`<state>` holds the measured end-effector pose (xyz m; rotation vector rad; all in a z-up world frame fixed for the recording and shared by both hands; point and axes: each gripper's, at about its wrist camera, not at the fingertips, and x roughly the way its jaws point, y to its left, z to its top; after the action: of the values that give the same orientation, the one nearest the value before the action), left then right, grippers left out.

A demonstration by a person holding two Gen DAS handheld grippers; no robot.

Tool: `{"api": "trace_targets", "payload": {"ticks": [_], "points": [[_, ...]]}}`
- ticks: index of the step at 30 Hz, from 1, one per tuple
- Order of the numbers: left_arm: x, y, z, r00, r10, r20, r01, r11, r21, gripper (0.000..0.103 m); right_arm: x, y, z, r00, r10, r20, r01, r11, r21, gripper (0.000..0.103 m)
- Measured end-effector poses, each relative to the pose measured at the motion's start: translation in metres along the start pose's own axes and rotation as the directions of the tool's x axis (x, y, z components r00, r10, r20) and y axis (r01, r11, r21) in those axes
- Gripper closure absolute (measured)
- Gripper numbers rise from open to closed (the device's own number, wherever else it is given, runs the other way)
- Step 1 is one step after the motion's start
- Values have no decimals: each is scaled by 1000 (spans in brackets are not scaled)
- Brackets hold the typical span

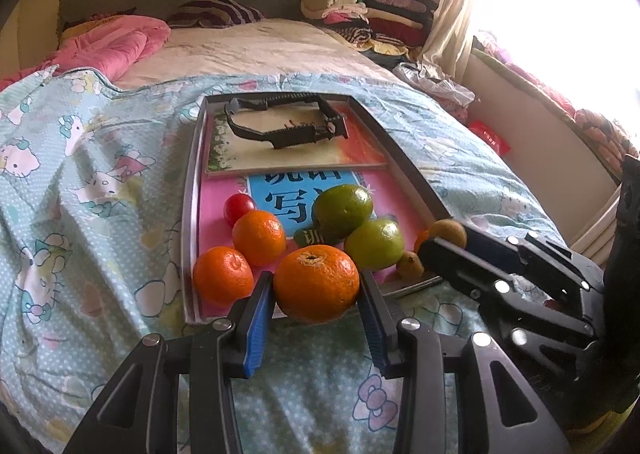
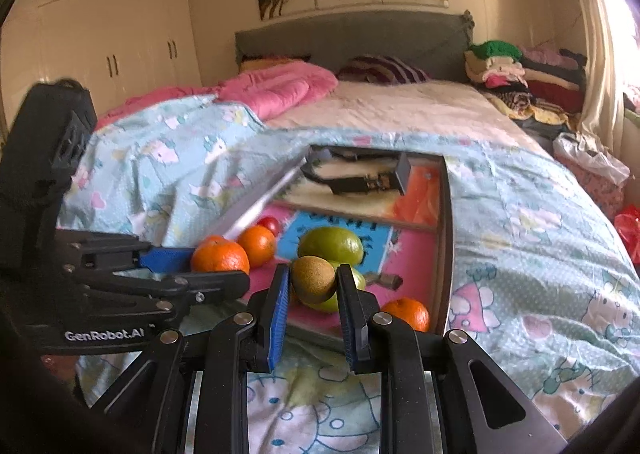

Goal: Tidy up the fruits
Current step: 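Place the orange and kiwi into the tray and open both tools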

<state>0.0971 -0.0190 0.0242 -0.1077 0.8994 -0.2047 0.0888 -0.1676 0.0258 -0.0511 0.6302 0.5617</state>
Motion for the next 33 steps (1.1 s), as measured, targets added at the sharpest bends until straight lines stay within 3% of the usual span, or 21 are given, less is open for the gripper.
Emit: {"api": "trace_targets", "payload": {"ticks": [10,16,19,26,28,33], "points": [[22,3,-2,999,14,-35,-14,1000,-5,61,31,-15,-15,995,-58,-83,60,998,23,78],[21,5,-2,999,20,-30,-20,1000,-7,61,24,-9,-16,996,-65,-59,65,998,6,63],[18,5,-4,1000,22,-22,-22,1000,-6,59,13,-3,-18,995,-95,-28,95,995,-7,48],[0,4,-12,1000,26,14,-26,1000,-1,52,-22,-1,-27,991,-130,32,129,991,32,30],[-10,5,-17,999,22,35,-22,1000,-8,41,-29,0,-33,990,-135,25,134,990,39,29],[-28,5,-33,997,40,66,-39,999,-15,28,-40,3,-51,990,-140,0,140,988,58,27]]}}
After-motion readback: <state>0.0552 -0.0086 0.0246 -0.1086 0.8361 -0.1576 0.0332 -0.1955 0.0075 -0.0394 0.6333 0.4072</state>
